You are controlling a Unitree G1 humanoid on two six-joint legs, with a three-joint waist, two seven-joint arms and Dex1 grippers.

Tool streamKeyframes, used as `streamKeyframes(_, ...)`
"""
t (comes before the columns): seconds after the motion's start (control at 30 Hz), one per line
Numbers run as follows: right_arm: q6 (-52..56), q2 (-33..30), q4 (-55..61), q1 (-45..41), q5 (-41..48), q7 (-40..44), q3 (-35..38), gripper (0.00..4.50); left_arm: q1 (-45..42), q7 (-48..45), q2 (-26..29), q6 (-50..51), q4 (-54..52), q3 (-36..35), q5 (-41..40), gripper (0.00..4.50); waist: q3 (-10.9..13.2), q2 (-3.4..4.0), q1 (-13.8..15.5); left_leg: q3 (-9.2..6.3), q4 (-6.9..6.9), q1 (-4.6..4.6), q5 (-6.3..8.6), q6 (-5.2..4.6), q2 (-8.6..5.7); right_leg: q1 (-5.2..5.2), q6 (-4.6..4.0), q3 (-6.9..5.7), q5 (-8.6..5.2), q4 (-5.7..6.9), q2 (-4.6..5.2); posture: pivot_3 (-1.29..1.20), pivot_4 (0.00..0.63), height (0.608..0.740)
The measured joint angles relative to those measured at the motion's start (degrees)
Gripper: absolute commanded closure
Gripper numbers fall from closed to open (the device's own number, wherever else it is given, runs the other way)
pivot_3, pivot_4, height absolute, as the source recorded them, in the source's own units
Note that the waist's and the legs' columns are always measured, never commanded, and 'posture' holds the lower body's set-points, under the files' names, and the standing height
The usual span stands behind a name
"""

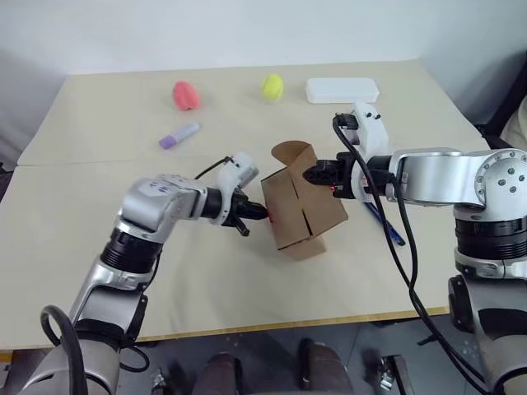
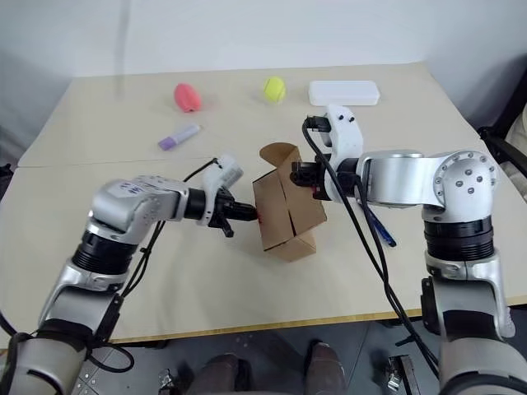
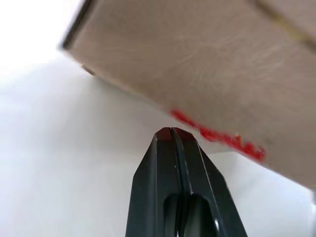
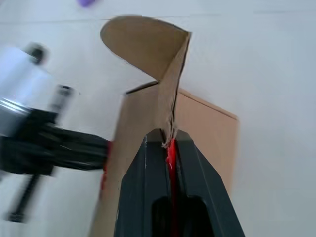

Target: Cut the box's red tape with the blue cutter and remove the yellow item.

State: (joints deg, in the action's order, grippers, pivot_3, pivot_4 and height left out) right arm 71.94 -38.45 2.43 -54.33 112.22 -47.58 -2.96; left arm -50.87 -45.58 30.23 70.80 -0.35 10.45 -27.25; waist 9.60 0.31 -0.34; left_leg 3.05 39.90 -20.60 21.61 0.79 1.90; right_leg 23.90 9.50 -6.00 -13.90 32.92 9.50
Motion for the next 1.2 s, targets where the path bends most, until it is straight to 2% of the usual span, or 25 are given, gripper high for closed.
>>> streamKeyframes(0.17, -2.4, -2.2, 0.0, 0.7, 0.3, 0.7, -1.8, 4.44, -3.3, -3.6, 3.2, 3.7, -1.6, -5.4, -5.4, 4.50, 0.0, 0.00, 0.1, 0.02, 0.08, -0.01, 0.01, -0.02, 0.00, -0.01, -0.01, 0.03, 0.00, 0.00, 0.00, 0.00, 0.150, 0.740)
streamKeyframes(0.37, -3.8, -2.5, -0.3, 0.6, 0.3, 2.2, -3.3, 4.44, -5.9, -2.5, 0.9, 4.1, -1.6, -7.3, -7.5, 4.50, 0.0, -0.01, 0.3, 0.02, 0.11, -0.01, 0.02, -0.04, 0.00, -0.03, -0.01, 0.03, 0.00, 0.00, 0.00, 0.00, 0.150, 0.740)
streamKeyframes(0.47, -4.2, -2.5, -0.6, 0.4, -0.1, 3.2, -4.0, 4.44, -5.8, -0.7, -3.2, 1.8, -0.9, -4.1, -6.2, 4.50, 0.0, -0.02, 0.4, 0.02, 0.13, -0.01, 0.02, -0.04, 0.00, -0.05, -0.01, 0.03, 0.00, -0.01, 0.00, 0.00, 0.150, 0.740)
streamKeyframes(0.6, -4.3, -2.5, -1.0, -0.5, -0.8, 4.0, -4.9, 4.44, -5.1, 0.4, -5.5, -1.9, 1.3, 1.4, -3.2, 4.50, 0.0, -0.02, 0.2, 0.06, 0.11, 0.02, 0.02, -0.04, 0.00, -0.04, -0.03, 0.04, -0.01, 0.01, 0.00, 0.00, 0.150, 0.740)
streamKeyframes(0.97, -3.2, -6.9, -1.4, -0.8, -2.6, 5.7, -5.2, 4.44, -5.2, -3.2, -5.2, -11.6, 5.9, 6.5, 1.4, 4.50, 0.0, -0.04, 0.4, 0.11, 0.19, 0.03, 0.05, -0.10, 0.02, -0.09, -0.09, 0.07, -0.02, -0.03, 0.00, 0.00, 0.150, 0.740)
streamKeyframes(1.2, 1.8, -10.4, -7.2, -2.5, -13.9, 13.7, -4.0, 4.44, -5.5, -4.4, -5.1, -13.1, 5.9, 7.0, 2.7, 4.50, 0.0, -0.05, 0.2, 0.20, 0.19, 0.09, 0.06, -0.12, 0.03, -0.09, -0.16, 0.12, -0.02, -0.01, 0.00, 0.00, 0.150, 0.740)
